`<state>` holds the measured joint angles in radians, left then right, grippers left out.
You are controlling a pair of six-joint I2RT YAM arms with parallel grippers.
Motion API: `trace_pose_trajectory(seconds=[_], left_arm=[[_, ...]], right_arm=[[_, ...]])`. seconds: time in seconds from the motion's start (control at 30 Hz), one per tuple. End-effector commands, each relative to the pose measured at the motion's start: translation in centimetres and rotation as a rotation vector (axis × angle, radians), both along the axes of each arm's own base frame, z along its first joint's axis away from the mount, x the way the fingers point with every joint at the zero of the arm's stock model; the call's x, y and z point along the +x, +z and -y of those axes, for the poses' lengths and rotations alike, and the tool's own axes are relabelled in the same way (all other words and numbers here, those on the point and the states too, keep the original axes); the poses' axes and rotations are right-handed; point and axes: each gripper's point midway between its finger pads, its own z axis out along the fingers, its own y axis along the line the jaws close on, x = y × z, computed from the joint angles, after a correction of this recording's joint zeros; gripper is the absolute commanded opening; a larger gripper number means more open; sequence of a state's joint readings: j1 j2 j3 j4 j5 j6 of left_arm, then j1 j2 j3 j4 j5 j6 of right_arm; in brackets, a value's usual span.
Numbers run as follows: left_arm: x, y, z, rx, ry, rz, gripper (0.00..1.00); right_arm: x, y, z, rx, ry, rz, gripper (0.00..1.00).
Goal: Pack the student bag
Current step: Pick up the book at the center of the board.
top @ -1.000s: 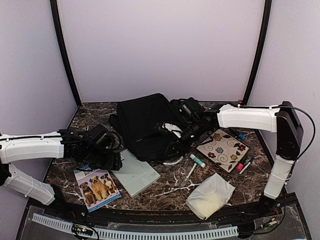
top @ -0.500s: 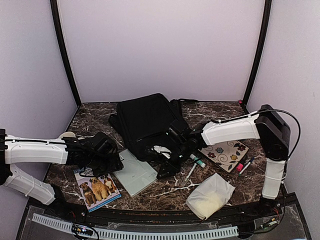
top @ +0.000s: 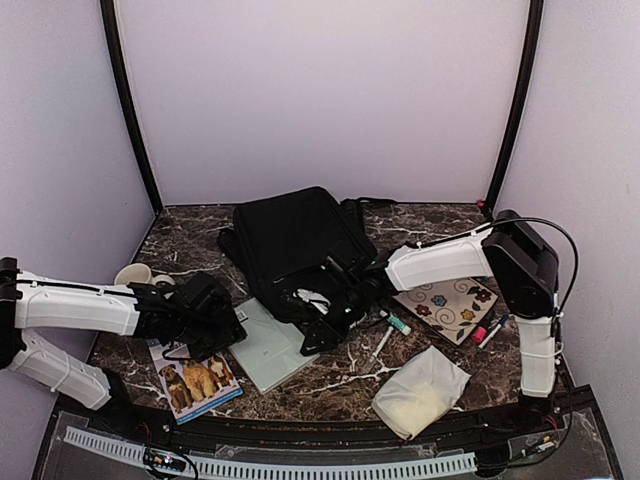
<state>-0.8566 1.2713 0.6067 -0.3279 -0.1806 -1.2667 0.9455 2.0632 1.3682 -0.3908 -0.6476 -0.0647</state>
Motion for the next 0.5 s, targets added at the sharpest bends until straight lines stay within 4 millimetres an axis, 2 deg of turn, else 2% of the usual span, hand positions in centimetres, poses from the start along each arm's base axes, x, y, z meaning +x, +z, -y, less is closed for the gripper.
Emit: trace_pose_trajectory(seconds=[0.0,0.23,0.47], left_arm=[[0.0,-0.8,0.6,-0.037,0.027,-0.015,0.78],[-0.4,-1.9,2.2,-0.136,0.021,-0.045,0.78],[-0.7,-2.6,1.8,-0.15,0.088,-0.074,0.8]], right_arm=[[-0.4,-2.8,0.4,-0.072,-0.016,-0.046,0.38],[-1.1,-4.0,0.6,-0.073,-0.014,-0.094,0.35],[-1.8,-5.0,0.4,-0.078,0.007,-0.134,0.32]])
